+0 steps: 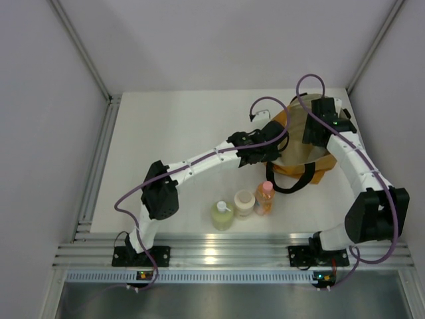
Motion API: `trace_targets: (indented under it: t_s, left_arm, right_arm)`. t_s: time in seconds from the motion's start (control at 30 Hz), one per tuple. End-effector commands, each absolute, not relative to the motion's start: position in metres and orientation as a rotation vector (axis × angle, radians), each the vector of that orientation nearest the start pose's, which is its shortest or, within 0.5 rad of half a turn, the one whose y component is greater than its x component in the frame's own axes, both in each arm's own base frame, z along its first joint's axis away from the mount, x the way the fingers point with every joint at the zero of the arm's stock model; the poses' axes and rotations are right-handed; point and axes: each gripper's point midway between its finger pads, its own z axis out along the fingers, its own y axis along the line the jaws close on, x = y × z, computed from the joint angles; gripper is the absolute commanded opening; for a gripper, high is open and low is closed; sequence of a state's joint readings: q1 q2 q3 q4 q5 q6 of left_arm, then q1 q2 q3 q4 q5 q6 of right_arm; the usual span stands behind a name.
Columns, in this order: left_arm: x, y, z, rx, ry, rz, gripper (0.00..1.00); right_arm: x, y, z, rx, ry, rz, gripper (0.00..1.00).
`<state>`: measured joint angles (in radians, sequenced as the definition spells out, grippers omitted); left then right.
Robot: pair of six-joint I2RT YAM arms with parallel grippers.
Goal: Take the personal care products out of the canvas bag
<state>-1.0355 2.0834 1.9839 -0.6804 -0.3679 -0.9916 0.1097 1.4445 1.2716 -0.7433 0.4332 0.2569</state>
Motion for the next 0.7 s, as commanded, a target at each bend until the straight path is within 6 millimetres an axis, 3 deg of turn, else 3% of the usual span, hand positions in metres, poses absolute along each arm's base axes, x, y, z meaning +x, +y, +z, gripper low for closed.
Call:
trace_targets:
  t_s: [0.0,0.13,0.3,0.37,0.4,0.47,0.53,0.67]
  left_arm:
    - [0.319,-0.465,0.200,-0.131,2.318,-0.604,0.00]
    - [0.319,-0.466,0.205,-0.130,2.311,-0.619,0.00]
    - [0.319,-0.468,0.207,-0.125,2.313,-0.627,0.00]
    - [0.319,-0.467,0.207,-0.122,2.315,-0.627,0.00]
    - [0.318,-0.468,0.206,-0.120,2.316,-0.627,0.00]
    - [0.318,-0.467,0.207,-0.122,2.315,-0.629,0.00]
    - [0.317,-0.467,0.206,-0.119,2.317,-0.628,0.00]
    - [0.318,-0.468,0.207,-0.119,2.316,-0.629,0.00]
  right_arm:
    - [0.371,-0.033,0.190,0.382,2.313,-0.369,0.67]
    - [0.370,-0.037,0.177,0.383,2.326,-0.350,0.56]
    - [0.367,-0.044,0.164,0.402,2.341,-0.339,0.31]
    - [0.366,-0.047,0.164,0.410,2.339,-0.343,0.26]
    - [0.366,-0.047,0.162,0.410,2.342,-0.345,0.17]
    - [0.367,-0.048,0.164,0.409,2.329,-0.338,0.12]
    - [0.368,-0.047,0.166,0.408,2.321,-0.325,0.01]
    - [0.373,-0.042,0.186,0.400,2.250,-0.270,0.00]
